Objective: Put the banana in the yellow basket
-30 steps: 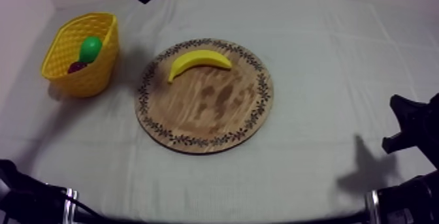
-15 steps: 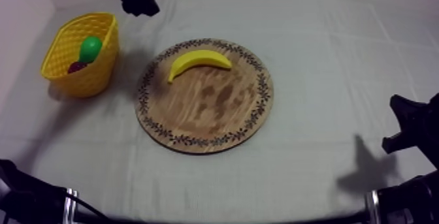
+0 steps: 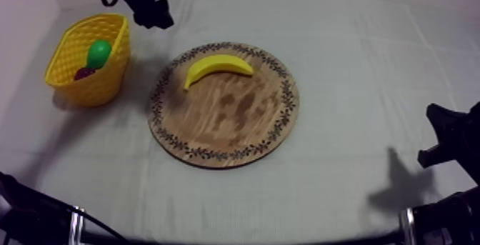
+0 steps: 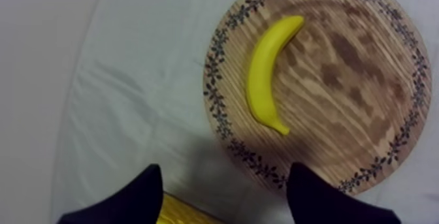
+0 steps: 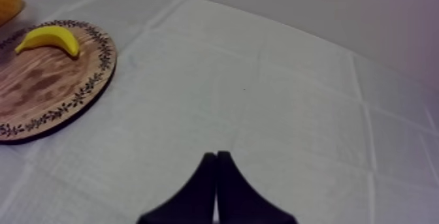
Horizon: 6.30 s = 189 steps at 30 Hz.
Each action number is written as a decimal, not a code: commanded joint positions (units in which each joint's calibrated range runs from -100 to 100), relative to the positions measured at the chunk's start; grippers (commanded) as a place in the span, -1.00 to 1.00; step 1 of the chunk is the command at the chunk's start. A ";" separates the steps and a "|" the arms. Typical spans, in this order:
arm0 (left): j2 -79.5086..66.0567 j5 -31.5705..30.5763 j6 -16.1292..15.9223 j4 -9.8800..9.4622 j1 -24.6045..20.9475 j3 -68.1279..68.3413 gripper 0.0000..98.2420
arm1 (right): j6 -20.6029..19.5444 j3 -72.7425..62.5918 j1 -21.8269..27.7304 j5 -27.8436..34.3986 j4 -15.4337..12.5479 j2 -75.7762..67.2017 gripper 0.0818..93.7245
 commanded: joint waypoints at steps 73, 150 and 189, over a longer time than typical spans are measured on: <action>30.91 -23.24 4.72 -4.37 5.29 -7.00 0.30 | 0.01 -0.03 0.00 0.02 0.00 0.00 -0.99; -23.65 -10.36 14.46 -2.63 -16.79 15.84 -0.50 | 0.01 -0.03 0.00 0.02 0.00 0.00 -0.99; 7.65 -20.05 15.87 -2.53 -24.33 11.04 -0.58 | 0.01 -0.03 0.00 0.02 0.00 0.00 -0.99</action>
